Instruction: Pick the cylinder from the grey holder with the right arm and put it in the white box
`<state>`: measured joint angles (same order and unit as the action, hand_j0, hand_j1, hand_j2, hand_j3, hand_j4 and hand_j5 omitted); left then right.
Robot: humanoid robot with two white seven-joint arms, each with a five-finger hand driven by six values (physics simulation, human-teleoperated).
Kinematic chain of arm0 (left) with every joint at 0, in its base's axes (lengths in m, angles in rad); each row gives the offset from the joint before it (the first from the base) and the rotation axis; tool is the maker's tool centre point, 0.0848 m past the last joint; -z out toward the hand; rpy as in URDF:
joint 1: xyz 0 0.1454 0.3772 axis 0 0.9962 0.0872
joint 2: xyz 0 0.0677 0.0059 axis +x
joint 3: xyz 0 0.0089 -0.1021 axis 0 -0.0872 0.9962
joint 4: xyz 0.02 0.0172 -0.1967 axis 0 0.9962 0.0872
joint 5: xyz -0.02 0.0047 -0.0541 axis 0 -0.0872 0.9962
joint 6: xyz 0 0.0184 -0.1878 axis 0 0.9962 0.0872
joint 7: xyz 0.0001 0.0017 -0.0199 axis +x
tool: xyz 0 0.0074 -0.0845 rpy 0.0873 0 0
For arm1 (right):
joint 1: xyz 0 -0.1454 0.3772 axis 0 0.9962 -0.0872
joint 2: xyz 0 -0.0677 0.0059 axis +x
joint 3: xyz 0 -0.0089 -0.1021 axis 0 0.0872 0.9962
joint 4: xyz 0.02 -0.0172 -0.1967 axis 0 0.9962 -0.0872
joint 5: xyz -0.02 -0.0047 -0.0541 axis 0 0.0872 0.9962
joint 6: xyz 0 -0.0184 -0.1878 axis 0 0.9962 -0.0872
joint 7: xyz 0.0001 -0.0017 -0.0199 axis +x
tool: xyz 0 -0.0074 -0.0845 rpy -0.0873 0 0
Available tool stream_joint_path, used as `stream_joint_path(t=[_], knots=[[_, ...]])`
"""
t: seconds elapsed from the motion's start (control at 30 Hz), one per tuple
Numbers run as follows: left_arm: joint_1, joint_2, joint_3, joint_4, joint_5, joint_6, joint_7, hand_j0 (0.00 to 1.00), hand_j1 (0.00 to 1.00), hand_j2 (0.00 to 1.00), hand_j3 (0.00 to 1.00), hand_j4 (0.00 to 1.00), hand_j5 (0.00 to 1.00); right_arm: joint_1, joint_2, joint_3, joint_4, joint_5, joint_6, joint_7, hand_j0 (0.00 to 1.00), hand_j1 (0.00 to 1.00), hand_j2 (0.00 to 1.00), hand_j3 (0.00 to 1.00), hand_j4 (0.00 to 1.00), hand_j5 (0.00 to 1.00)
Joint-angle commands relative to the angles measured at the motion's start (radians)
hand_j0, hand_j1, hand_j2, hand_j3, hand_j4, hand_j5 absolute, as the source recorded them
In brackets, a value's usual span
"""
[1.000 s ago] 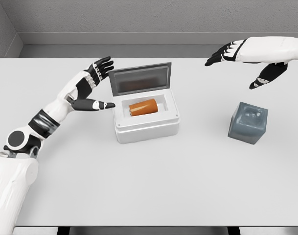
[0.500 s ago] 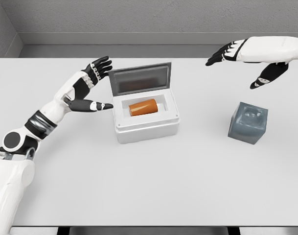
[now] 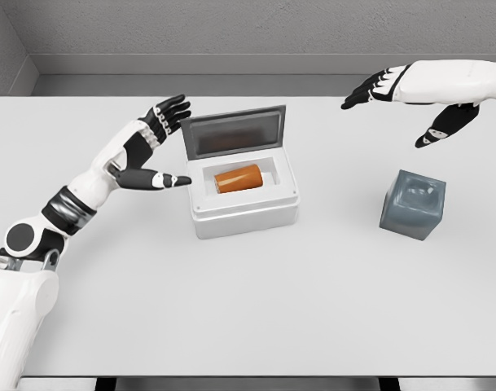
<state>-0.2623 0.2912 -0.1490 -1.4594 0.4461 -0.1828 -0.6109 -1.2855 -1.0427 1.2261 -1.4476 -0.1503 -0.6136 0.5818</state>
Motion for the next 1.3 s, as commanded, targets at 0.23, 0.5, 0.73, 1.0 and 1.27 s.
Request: stream_joint_path(t=[0.23,0.5,0.73,1.0,1.27], knots=[[0.002,0.002,0.000,-0.006,0.008,0.000,0.000,1.00,1.00,1.00,1.00,1.00,1.00,0.000,-0.005,-0.003,0.000,-0.006,0.003,0.000,1.00,1.00,1.00,1.00,1.00,1.00],[0.006,0.017,0.003,-0.004,0.008,0.000,0.000,1.00,1.00,1.00,1.00,1.00,1.00,0.000,-0.008,-0.007,0.000,-0.006,0.003,0.000,1.00,1.00,1.00,1.00,1.00,1.00],[-0.038,0.198,0.088,0.284,-0.029,-0.003,0.000,1.00,1.00,1.00,1.00,1.00,1.00,-0.001,-0.011,-0.007,0.000,-0.008,0.003,0.000,1.00,1.00,1.00,1.00,1.00,1.00],[0.012,0.309,0.088,0.036,0.009,-0.248,0.000,1.00,1.00,1.00,1.00,1.00,1.00,-0.001,-0.013,-0.007,-0.002,-0.009,0.003,0.000,1.00,1.00,1.00,1.00,1.00,1.00],[0.084,0.358,0.026,0.044,0.005,-0.279,0.000,1.00,1.00,1.00,1.00,1.00,1.00,-0.001,-0.013,-0.007,-0.005,-0.009,0.003,0.000,1.00,1.00,1.00,1.00,1.00,1.00]])
